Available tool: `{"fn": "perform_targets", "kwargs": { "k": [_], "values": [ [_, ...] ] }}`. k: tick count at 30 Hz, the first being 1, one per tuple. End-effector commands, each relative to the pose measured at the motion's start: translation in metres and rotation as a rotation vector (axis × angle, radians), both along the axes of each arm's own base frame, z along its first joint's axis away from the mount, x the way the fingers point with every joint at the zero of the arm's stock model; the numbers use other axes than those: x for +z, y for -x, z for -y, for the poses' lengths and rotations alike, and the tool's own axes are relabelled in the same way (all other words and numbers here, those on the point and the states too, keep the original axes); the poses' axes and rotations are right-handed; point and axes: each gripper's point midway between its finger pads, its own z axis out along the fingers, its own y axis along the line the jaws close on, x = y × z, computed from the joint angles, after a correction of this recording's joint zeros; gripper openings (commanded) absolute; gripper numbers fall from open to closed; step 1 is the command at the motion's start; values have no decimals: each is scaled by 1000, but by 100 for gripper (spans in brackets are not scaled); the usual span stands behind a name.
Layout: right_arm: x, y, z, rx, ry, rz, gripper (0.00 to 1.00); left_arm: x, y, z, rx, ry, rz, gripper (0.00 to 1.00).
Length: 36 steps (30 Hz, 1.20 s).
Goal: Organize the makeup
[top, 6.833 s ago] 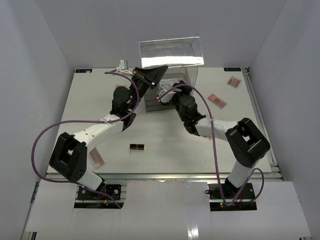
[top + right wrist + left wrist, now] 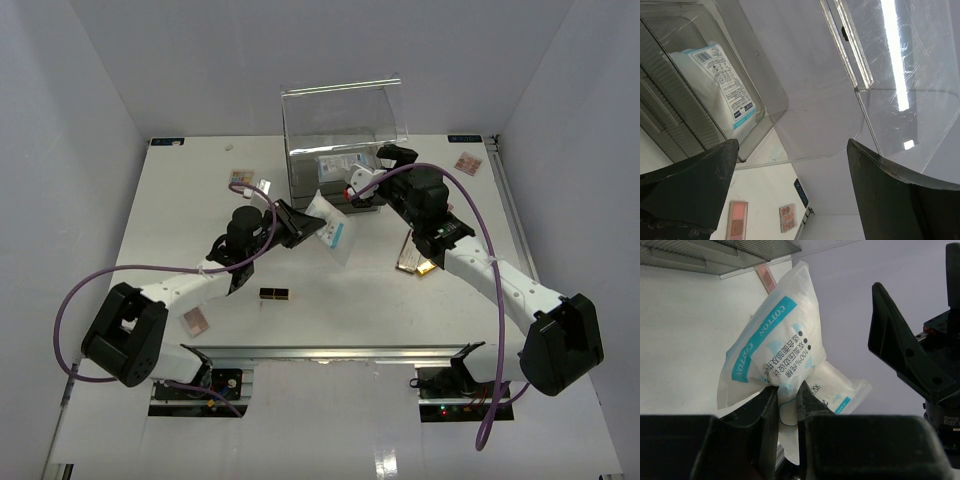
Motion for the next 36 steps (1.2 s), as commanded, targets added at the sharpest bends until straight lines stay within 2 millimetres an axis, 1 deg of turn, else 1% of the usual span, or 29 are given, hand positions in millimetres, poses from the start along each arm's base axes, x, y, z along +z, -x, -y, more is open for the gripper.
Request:
{"fn": "perform_targets", "kwargs": {
  "k": [1,7,14,17,20,26,29,32,34,36],
  "values": [
    [34,3,6,-13,-79,84,96,35,-20,9,33,59,79,1],
    [30,4,8,-17,-75,83,96,42,-30,13,56,98,79,1],
    [29,4,8,-17,-72,79,96,45,-42,13,102,137,78,1],
    [26,5,8,-19,-70,75,96,42,-49,13,130,149,67,1],
    [26,5,8,-16,-74,74,96,45,-56,13,152,160,67,1],
    [27,5,7,-12,-86,69,96,56,-72,9,237,184,63,1],
    [27,6,7,-12,-89,70,96,66,-84,7,294,186,78,1],
    [28,7,8,-13,-96,70,96,70,-96,8,343,165,86,1],
    [29,8,9,-12,-100,71,96,65,-103,7,384,153,71,1],
    [29,9,10,-14,-102,72,96,65,-108,6,412,163,57,1]
  ]
}}
